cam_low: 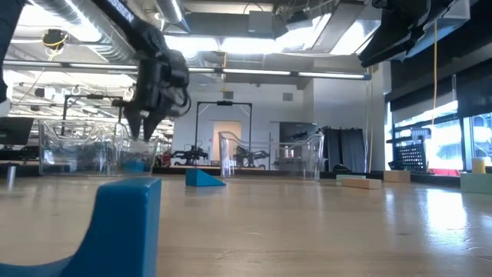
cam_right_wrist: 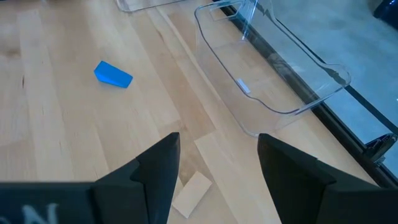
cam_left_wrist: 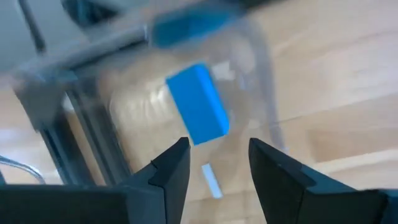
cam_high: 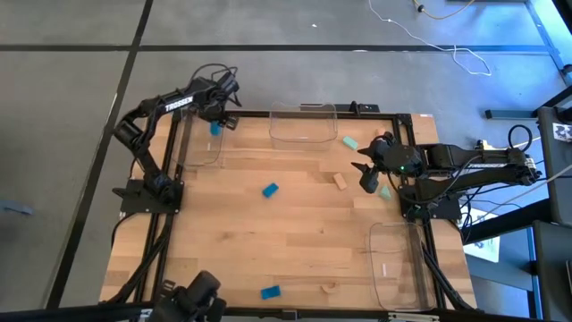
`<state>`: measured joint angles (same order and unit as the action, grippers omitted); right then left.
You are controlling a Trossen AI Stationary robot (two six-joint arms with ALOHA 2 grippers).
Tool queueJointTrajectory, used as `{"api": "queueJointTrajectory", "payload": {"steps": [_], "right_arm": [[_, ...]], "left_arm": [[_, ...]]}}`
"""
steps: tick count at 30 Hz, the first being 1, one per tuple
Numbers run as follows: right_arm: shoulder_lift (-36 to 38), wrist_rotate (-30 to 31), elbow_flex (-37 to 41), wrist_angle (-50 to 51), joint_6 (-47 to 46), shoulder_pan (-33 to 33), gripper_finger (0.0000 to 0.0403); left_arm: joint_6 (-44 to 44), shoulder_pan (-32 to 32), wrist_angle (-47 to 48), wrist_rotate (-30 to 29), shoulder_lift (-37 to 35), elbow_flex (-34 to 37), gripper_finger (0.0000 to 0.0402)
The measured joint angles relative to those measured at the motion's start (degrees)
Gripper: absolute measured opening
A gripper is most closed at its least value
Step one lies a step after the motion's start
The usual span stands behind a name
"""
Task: Sort & place blocks by color
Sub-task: Put the middle brown block into the top middle transparent bin
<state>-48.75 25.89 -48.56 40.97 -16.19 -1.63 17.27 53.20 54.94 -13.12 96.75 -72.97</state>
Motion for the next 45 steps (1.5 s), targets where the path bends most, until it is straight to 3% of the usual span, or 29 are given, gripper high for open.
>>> {"api": "queueJointTrajectory", "payload": {"steps": [8, 14, 19, 25, 31, 38, 45], "right_arm": [[0.00, 0.03, 0.00, -0.14, 1.16, 0.00, 0.0217], [0.00, 0.17, 0.00, -0.50, 4.54, 0.00, 0.0217], [-0.45, -0.02, 0.04, -0.83, 4.09, 0.00, 0.0217], [-0.59, -0.40, 0.04, -0.88, -5.48, 0.00, 0.0217], [-1.09, -5.14, 0.04, -0.66, -11.99, 0.00, 0.0217], [-2.96, -6.58, -3.94, 7.35, -19.31, 5.82, 0.0217], [-12.38, -9.65, -14.22, 20.23, -22.56, 15.51, 0.0216]], "left_arm": [[-13.81, -6.76, -1.14, 4.94, -8.38, -3.32, 0.0154], [-17.87, -15.37, -1.79, 11.21, -13.57, -3.32, 0.0154], [-17.48, -24.23, -2.08, 11.03, -15.60, -3.30, 0.0154], [-12.89, -35.17, -2.42, 10.93, -15.93, -3.30, 0.0154], [-7.31, -43.90, -2.42, 10.40, -15.91, -3.28, 0.0154], [-3.92, -49.68, -0.96, 3.59, -15.91, -3.28, 0.0153], [-4.85, -50.57, -0.85, 2.78, -15.91, -3.28, 0.0153]]}}
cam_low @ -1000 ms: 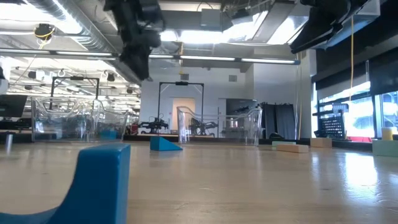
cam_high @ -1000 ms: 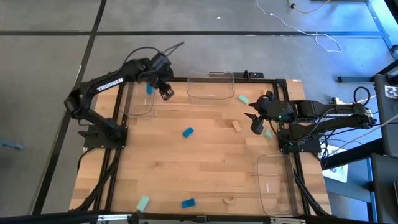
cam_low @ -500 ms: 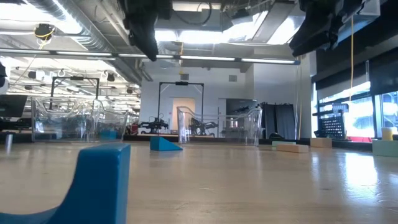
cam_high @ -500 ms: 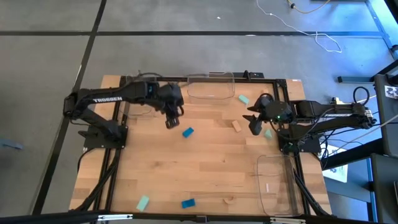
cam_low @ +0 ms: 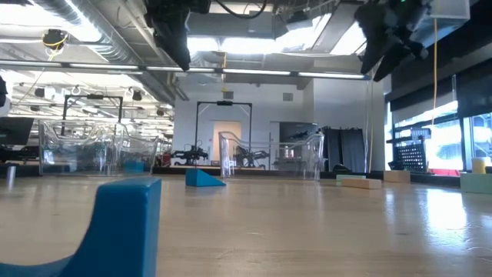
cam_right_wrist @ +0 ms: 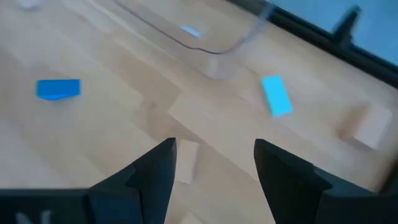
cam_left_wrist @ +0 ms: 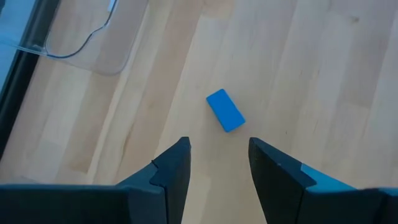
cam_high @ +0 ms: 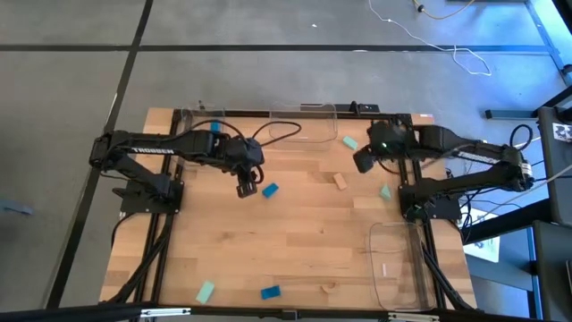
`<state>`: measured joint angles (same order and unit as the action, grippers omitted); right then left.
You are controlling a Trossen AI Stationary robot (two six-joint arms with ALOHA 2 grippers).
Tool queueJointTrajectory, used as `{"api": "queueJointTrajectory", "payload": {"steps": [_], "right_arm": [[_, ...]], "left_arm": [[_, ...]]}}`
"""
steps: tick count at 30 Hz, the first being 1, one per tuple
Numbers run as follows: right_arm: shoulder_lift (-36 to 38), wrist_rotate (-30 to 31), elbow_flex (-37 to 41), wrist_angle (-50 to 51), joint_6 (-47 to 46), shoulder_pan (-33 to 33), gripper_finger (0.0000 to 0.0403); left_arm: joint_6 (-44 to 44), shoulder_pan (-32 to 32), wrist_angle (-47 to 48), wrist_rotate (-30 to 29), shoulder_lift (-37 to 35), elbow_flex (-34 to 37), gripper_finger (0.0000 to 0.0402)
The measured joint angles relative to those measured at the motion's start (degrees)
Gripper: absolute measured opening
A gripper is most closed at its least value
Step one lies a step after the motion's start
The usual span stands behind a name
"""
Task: Sort & place blocks by color
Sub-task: Put the middle brown block into the top middle transparent bin
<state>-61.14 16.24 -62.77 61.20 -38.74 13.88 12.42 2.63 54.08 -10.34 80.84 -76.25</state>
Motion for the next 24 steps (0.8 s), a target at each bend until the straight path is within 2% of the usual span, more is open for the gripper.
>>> {"api": "queueJointTrajectory", "payload": {"steps": [6, 13, 17, 24], "right_arm": [[-11.25, -3.36, -5.66, 5.98, 1.76, 9.12, 0.0216], [-22.13, -7.33, -6.44, 5.28, 11.42, 17.97, 0.0216], [-27.13, -7.34, -6.44, 2.53, 18.32, 21.67, 0.0216], [-34.16, -10.62, -6.44, -3.65, 22.85, 26.80, 0.0216]], "left_arm": [[-0.54, 0.00, 0.23, -0.07, 0.00, 0.00, 0.0153], [-0.56, 0.00, 0.98, 0.76, 0.00, 0.00, 0.0153], [-0.56, 0.00, 1.01, 0.98, 0.00, 0.02, 0.0153], [-0.50, 0.00, 1.01, 1.02, 0.00, 0.02, 0.0153]]}}
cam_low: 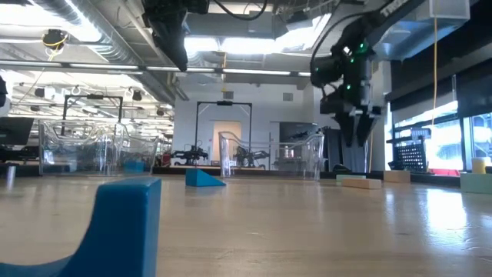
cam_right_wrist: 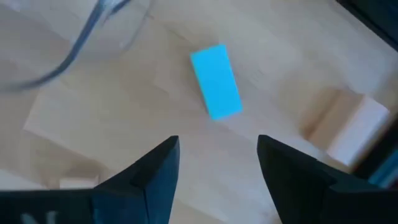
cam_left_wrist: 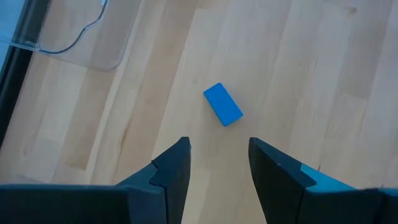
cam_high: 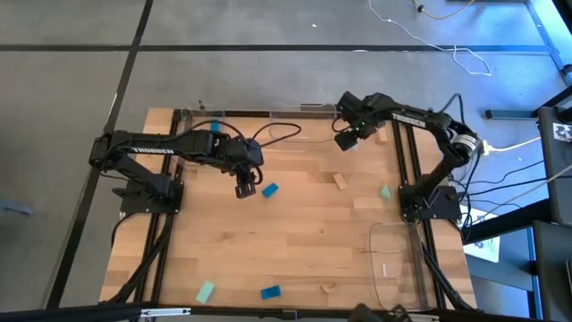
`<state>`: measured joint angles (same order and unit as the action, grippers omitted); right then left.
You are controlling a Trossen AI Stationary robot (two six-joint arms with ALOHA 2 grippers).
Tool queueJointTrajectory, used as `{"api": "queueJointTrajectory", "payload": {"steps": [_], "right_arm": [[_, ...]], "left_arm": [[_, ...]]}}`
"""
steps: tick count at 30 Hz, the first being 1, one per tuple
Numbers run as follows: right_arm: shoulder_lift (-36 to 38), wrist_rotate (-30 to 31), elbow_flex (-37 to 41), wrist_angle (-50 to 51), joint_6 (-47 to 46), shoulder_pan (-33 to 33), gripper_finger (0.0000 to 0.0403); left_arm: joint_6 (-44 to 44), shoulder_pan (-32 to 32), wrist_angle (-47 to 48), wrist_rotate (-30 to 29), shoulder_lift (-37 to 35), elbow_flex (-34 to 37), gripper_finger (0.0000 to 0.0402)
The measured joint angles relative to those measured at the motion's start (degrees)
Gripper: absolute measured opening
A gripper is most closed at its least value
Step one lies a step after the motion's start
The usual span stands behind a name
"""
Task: Sort & place blocks by color
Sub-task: Put the middle brown block into the top middle transparent bin
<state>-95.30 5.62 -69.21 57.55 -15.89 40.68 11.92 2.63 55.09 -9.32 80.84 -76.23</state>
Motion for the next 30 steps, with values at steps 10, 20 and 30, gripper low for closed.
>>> {"api": "queueJointTrajectory", "payload": {"steps": [10, 20, 30], "right_arm": [[-6.91, -0.80, 0.00, -1.67, 7.66, 1.10, 0.0216], [-10.67, 6.06, 0.00, -4.03, 7.39, 1.10, 0.0216], [-10.70, 6.35, 0.00, -2.39, 9.97, 0.58, 0.0216]], "left_arm": [[1.51, 0.00, -0.02, 0.00, 0.00, 0.00, 0.0153], [1.52, 0.52, -0.04, -0.88, 0.00, 0.02, 0.0153], [1.51, 0.52, -0.07, -2.67, 0.00, 0.02, 0.0153]]}}
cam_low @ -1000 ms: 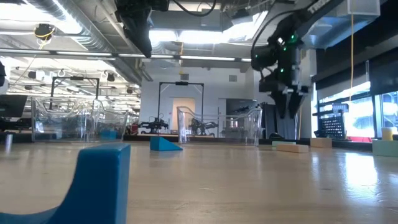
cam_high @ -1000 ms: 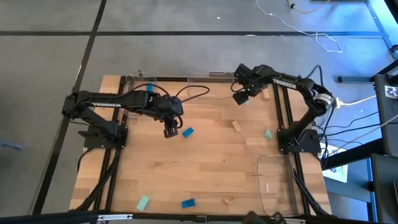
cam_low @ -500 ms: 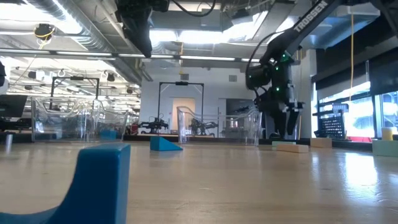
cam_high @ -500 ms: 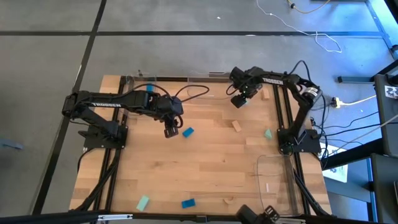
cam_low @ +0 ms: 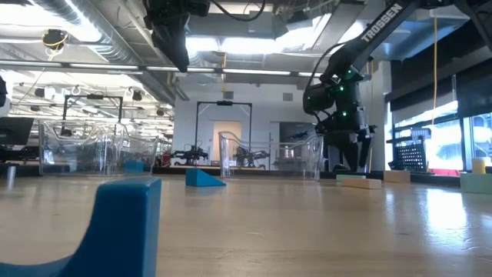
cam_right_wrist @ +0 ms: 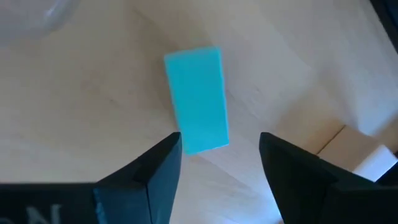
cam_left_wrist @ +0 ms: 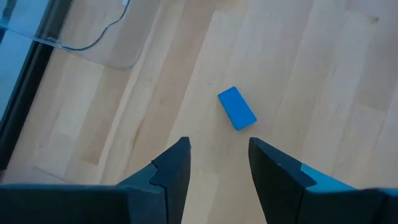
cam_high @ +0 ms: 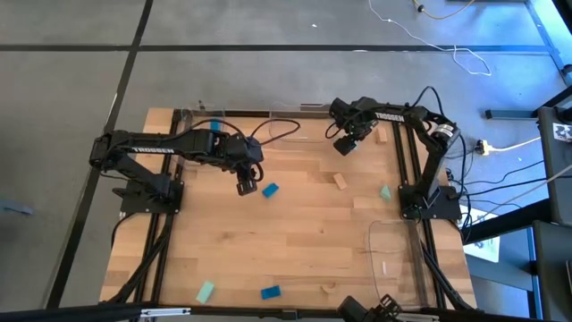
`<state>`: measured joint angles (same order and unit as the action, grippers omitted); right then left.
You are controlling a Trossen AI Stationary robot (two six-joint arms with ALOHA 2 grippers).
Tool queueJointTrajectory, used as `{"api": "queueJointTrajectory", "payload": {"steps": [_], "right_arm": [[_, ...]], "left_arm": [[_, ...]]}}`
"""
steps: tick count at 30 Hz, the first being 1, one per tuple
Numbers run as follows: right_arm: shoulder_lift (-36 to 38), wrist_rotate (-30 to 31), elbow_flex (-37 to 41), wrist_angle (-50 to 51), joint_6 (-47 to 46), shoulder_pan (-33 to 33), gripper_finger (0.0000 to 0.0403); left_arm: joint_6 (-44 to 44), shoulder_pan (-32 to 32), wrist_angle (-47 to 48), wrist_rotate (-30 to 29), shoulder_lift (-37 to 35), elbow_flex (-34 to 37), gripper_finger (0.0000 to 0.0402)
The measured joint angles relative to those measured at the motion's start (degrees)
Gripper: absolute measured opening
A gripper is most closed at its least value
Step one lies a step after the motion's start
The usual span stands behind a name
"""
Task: Sort & place blocks by color
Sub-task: Put the middle brown block into the top middle transparent bin
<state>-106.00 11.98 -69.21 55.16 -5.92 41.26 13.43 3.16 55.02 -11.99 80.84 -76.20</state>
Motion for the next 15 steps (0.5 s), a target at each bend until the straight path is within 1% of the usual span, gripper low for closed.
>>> {"api": "queueJointTrajectory", "payload": {"steps": [2, 8, 10, 15], "right_arm": [[0.00, -0.01, 0.00, 1.73, 1.73, -0.31, 0.0216], [0.00, -0.57, 0.00, 6.04, 1.99, -1.96, 0.0216], [0.00, -3.08, 0.00, 7.09, 1.66, -2.64, 0.0216], [-0.02, -8.93, -1.32, 9.48, -2.76, -4.94, 0.0216]], "left_arm": [[-0.02, 0.00, 0.00, 0.00, 0.00, 0.00, 0.0153], [-0.02, -0.02, 0.00, 0.00, 0.00, 0.00, 0.0153], [-0.02, -0.02, 0.00, -0.13, 0.00, 0.00, 0.0153], [-0.33, -0.02, 0.00, -0.59, 0.00, 0.00, 0.0153]]}}
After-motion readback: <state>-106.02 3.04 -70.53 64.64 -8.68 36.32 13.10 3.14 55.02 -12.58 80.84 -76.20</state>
